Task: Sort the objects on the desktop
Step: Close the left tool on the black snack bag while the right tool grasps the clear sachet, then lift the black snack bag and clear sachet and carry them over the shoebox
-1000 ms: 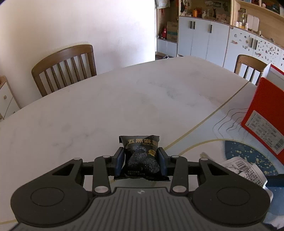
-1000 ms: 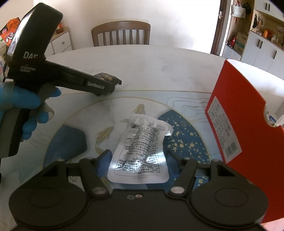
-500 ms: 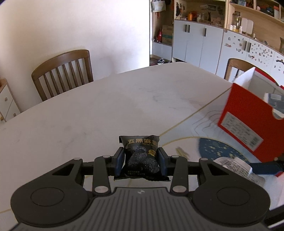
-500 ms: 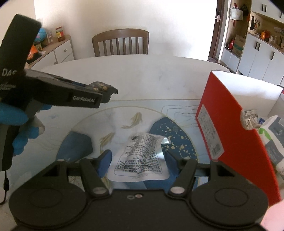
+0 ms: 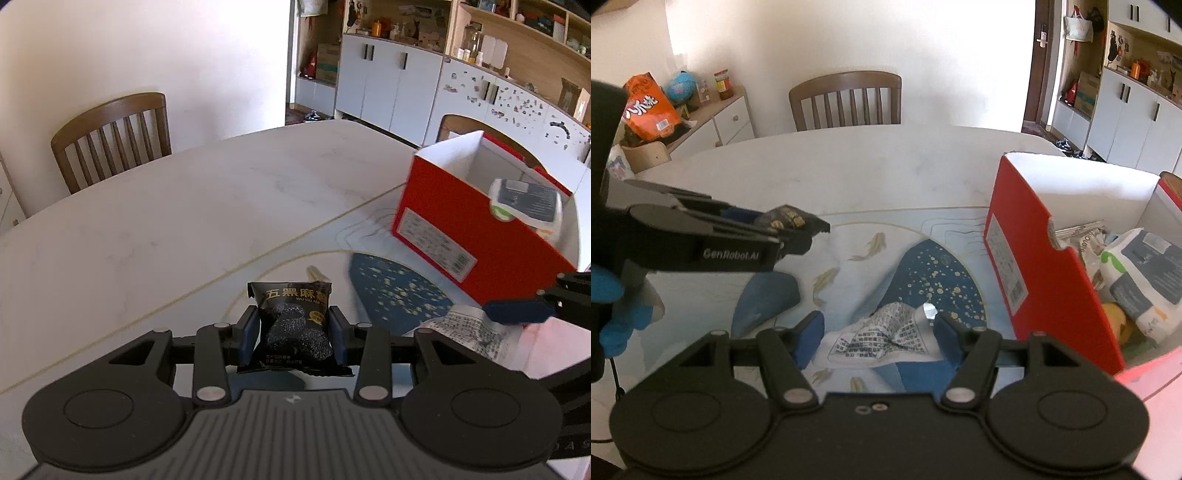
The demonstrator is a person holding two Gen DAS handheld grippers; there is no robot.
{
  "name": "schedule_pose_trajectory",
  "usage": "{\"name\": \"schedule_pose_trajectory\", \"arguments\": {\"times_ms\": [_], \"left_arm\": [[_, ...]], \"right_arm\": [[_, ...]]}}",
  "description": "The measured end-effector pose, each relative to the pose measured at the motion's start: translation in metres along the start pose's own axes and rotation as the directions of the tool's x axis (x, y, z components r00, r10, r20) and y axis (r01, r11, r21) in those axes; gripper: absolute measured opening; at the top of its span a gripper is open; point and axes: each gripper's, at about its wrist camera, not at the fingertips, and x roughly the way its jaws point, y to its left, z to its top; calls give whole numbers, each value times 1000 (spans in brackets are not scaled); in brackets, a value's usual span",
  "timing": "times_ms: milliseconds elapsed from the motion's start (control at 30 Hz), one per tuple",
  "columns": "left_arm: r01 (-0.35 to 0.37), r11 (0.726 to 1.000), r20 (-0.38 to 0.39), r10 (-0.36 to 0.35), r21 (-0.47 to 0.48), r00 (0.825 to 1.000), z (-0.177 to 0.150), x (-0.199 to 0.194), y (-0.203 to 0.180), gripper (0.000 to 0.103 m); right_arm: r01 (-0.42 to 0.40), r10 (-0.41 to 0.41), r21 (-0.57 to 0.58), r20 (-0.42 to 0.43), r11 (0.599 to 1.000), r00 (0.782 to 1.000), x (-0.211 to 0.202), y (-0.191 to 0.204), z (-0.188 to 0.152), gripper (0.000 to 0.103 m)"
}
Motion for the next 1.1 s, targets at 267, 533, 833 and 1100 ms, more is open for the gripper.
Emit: {"name": "schedule_pose_trajectory", "arguments": {"times_ms": [267, 533, 833, 1100], "left_arm": [[9, 999, -3, -9, -31, 1000, -7, -19, -12, 38], [27, 999, 0, -27, -27, 1000, -8, -39, -33, 38], [35, 999, 14, -35, -32, 999, -10, -64, -59, 38], [43, 999, 29, -42, -30, 999, -3, -80, -74, 38]], "right_arm": [[-13, 13, 7, 16, 1000, 1000, -24, -7, -6, 65], [-21, 21, 1, 39, 1000, 999, -53, -16, -10, 65], [-35, 34, 12, 83, 999, 996, -88, -26, -11, 65], [-47, 43, 23, 124, 999, 991, -111, -40, -6, 65]]}}
